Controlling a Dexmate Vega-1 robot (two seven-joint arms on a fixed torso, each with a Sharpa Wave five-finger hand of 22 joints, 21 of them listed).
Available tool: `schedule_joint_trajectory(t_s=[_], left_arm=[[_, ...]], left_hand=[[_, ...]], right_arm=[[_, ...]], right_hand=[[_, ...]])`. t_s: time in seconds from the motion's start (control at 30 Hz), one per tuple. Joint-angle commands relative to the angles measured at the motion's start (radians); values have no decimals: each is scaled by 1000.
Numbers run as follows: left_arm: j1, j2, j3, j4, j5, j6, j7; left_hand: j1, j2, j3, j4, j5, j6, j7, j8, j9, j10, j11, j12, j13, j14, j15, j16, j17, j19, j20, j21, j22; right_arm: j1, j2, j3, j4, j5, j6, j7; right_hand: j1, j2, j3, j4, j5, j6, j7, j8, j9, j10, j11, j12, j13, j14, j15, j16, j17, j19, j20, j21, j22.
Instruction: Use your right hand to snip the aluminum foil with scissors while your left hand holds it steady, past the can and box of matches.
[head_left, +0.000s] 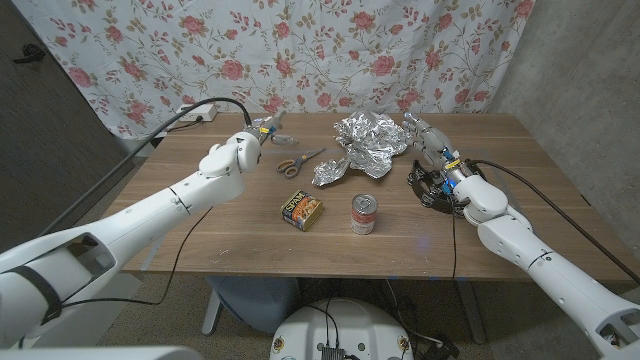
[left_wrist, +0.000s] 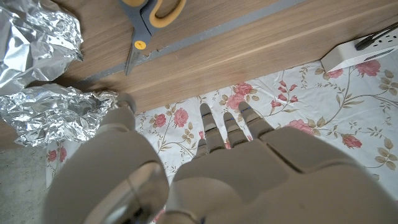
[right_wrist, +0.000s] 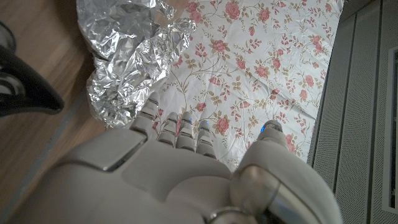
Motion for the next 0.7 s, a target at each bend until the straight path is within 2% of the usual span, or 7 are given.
schedule_joint_trajectory(t_s=[0.03, 0.27, 0.3, 0.37, 0.43, 0.57, 0.7], left_arm=[[-32, -26, 50, 32, 70, 16, -43], [-32, -37, 45, 46, 75, 6, -45], [-35, -38, 49, 47, 81, 7, -48], [-33, -47, 45, 50, 79, 16, -46], [-34, -54, 50, 52, 91, 26, -42], [-41, -63, 60, 52, 106, 43, -55], [-43, -66, 61, 54, 104, 43, -65]], left_hand=[[19, -1, 5, -5, -3, -47, -4, 3, 4, 5, 1, 1, 2, -5, -1, -4, 1, -8, 1, -2, 1], [62, 19, 20, -13, 3, -49, -12, 9, 4, 31, -22, 9, 5, 11, -18, 3, 1, 0, 4, 2, 0], [67, 20, 21, -14, 3, -48, -13, 10, 4, 36, -19, 10, 5, 12, -18, 4, 1, 0, 4, 2, 0], [94, 21, 25, -19, 3, -31, -19, 18, 4, 57, 13, 17, 5, 24, -5, 7, 1, 5, 2, 4, 0], [107, 16, 24, -17, 1, -4, -32, 28, 3, 83, 19, 22, 2, 29, -2, 7, 0, 11, 6, 5, 0], [117, 1, 13, -11, -5, 22, -45, 31, 3, 157, 5, 41, -5, 48, -19, 12, 0, 18, 2, 5, -1], [114, -7, 7, -9, -8, 36, -42, 33, 3, 170, 1, 41, -7, 55, -28, 14, 0, 20, -5, 5, -1]], right_arm=[[0, 2, -4, 9, 7, 3, 9], [-1, -1, -1, 6, 6, 4, 7], [-2, -2, 0, 3, 5, 2, 4], [-3, -3, 1, 3, 6, 2, 4], [-5, -4, 3, -1, 9, -5, 1], [-4, -8, 0, 0, 11, -10, 8], [0, -7, -1, 3, 10, -9, 11]], right_hand=[[9, -1, 5, -3, -2, 3, -4, 0, 2, 5, -7, 4, 0, -4, -2, 6, 2, -9, -1, 5, 1], [10, 0, 8, -3, -1, 15, -25, 4, 2, 16, -25, 8, 0, -3, -2, 8, 2, -10, -1, 4, 1], [11, 0, 8, -3, -1, 15, -25, 4, 2, 17, -25, 9, 0, -3, -1, 8, 2, -10, -1, 4, 1], [11, 0, 8, -3, -1, 12, -22, 3, 2, 17, -26, 8, 0, -3, -2, 8, 2, -10, -1, 4, 1], [11, 0, 9, -3, -1, 10, -21, 1, 2, 16, -22, 8, -1, -3, -2, 8, 2, -11, -1, 4, 1], [10, -1, 8, -2, -1, 7, -19, 0, 2, 16, -22, 8, -1, -3, 2, 8, 2, -14, 0, 3, 1], [8, -2, 8, -2, -2, 4, -16, -1, 2, 16, -22, 8, -1, -3, 4, 9, 2, -17, 1, 2, 1]])
